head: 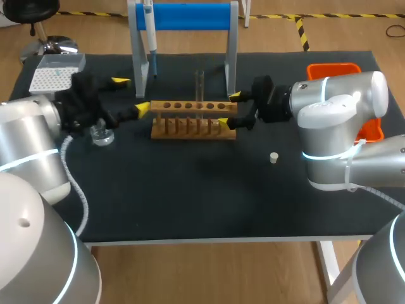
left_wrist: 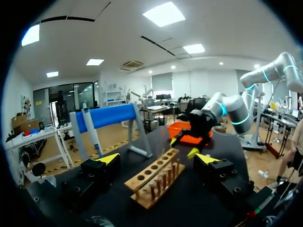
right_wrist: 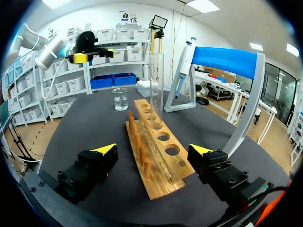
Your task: Invert the test tube, pick up the pipette, mount the tip to pipette, aspirate from beaker and dispense into the tube, eject the tip, return the pipette, and cap with the stopper.
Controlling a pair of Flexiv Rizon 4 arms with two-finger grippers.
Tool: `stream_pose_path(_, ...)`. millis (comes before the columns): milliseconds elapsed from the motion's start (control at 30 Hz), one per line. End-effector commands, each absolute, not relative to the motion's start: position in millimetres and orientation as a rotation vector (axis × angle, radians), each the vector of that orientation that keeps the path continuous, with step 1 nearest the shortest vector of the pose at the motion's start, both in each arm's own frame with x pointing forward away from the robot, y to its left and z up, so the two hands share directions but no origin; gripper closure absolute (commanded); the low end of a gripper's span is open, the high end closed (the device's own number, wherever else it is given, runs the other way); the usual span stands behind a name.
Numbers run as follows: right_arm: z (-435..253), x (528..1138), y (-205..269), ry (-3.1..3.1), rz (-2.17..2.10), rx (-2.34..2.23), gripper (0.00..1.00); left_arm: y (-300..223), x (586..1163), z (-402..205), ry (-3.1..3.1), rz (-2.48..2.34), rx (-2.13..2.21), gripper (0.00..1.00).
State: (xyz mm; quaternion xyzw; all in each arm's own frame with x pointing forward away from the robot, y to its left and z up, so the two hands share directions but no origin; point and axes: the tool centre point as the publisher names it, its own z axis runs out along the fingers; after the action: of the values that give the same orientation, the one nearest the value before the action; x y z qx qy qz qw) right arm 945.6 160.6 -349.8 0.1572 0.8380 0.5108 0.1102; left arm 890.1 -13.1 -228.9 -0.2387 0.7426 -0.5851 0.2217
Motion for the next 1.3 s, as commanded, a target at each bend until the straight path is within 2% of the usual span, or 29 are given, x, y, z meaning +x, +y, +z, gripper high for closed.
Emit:
stream_pose_path(33,-350,946,160,2.463,1.503,0.461,0.0,42,888,-231,1.919,-1.467,-0.83,0.0)
stream_pose_path(233,-350,946,160,2.463,1.503,0.461,0.0,124,896,-247,1.827,-1.231,-1.041,0.0)
stream_pose_path(433,-350,946,160,2.463,1.503,0.461,0.0,174,906,-261,1.74,-1.118,-1.186,0.0)
stream_pose_path(767,-350,946,160,2.463,1.503,0.461,0.0,207,930,-273,1.681,-1.044,-1.309,0.0)
stream_pose_path(1300,-350,946,160,2.463,1.503,0.461,0.0,228,988,-289,1.696,-1.021,-1.38,0.0)
